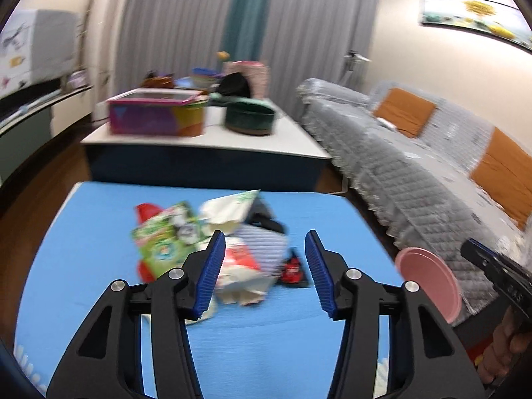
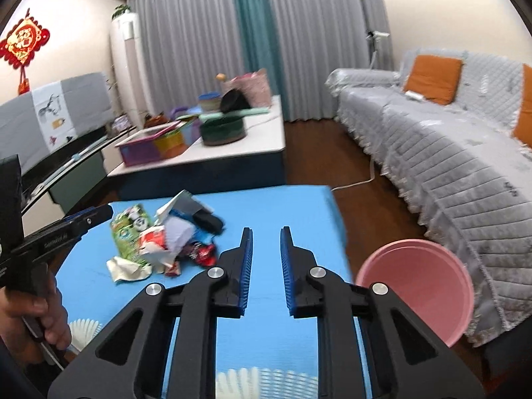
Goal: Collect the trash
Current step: 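Move both grippers back over the trash pile on the table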
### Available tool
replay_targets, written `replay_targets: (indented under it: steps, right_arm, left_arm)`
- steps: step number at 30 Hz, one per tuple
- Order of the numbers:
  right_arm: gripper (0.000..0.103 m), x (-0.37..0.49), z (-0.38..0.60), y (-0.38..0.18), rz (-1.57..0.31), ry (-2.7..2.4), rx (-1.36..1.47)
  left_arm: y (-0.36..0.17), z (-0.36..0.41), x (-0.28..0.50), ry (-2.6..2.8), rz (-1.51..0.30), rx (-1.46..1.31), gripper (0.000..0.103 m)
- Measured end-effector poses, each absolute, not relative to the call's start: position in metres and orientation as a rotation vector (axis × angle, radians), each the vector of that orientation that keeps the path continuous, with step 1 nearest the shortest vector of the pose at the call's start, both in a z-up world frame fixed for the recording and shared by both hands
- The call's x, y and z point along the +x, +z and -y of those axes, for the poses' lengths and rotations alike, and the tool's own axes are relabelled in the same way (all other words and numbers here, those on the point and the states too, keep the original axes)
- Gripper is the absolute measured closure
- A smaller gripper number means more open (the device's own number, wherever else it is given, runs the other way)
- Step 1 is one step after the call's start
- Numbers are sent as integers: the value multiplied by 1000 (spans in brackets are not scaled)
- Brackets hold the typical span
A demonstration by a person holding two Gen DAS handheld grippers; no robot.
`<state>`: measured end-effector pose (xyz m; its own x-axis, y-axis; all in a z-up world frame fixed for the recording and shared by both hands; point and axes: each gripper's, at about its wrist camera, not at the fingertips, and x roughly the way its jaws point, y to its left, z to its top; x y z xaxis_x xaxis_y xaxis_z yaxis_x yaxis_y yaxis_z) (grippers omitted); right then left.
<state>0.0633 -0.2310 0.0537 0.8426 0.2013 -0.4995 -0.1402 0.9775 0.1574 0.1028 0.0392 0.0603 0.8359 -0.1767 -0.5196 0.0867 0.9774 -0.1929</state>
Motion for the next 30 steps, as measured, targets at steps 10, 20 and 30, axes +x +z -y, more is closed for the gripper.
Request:
replay_targets:
  steps: [10, 20, 30]
  right_arm:
    - [86, 121, 178, 12, -629, 296, 132]
    - [83, 167, 149, -30, -717, 329, 141]
    - [53, 203, 133, -64, -803, 321, 153]
  left_arm:
    - [32, -92, 129, 22, -621, -227, 57]
    - [8, -120, 144, 85, -661, -245, 57]
    - [-12, -135, 160, 102, -723, -293, 50]
